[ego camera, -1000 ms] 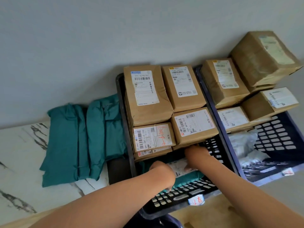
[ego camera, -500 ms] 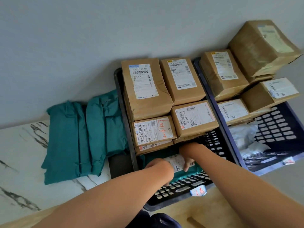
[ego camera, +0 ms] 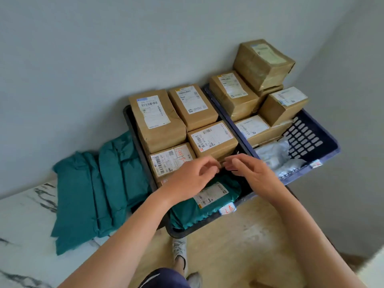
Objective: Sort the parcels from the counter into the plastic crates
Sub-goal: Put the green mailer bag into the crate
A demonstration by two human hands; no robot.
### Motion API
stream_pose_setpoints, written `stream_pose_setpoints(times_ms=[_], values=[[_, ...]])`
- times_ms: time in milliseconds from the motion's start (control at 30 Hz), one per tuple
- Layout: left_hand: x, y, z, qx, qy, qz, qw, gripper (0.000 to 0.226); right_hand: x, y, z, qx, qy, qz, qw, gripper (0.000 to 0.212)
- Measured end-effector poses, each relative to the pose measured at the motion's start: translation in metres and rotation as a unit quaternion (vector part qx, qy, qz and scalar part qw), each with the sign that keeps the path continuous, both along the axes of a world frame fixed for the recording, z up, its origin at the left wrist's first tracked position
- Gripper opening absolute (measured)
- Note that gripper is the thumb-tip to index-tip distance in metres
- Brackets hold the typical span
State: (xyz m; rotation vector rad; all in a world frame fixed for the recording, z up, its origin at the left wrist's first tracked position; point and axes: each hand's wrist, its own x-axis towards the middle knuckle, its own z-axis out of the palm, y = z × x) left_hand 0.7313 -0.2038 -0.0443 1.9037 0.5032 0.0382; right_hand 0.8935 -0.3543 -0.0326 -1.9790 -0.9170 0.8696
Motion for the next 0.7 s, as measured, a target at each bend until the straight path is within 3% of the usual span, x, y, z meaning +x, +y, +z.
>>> stream_pose_setpoints(times_ms=[100, 167, 333, 533, 700], values=[[-0.016, -0.028, 0.023, -0.069, -0.168, 0.143, 0.973, 0.026, -0.022, -0.035, 0.025, 0.157, 0.046, -0.095, 0.982, 0.042], [-0.025, -0.045, 0.030, -0.099, -0.216, 0.189, 0.953, 0.037, -0.035, -0.056, 0.032, 0.227, 0.064, -0.133, 0.963, 0.049], [-0.040, -0.067, 0.033, -0.120, -0.218, 0.216, 0.944, 0.042, -0.050, -0.083, 0.032, 0.248, 0.073, -0.181, 0.949, 0.062], [-0.070, -0.065, 0.046, -0.115, -0.243, 0.242, 0.932, 0.039, -0.070, -0.082, 0.038, 0.268, 0.083, -0.169, 0.945, 0.057], [-0.111, -0.035, 0.053, -0.086, -0.274, 0.282, 0.915, 0.038, -0.102, -0.048, 0.052, 0.285, 0.103, -0.129, 0.944, 0.094]])
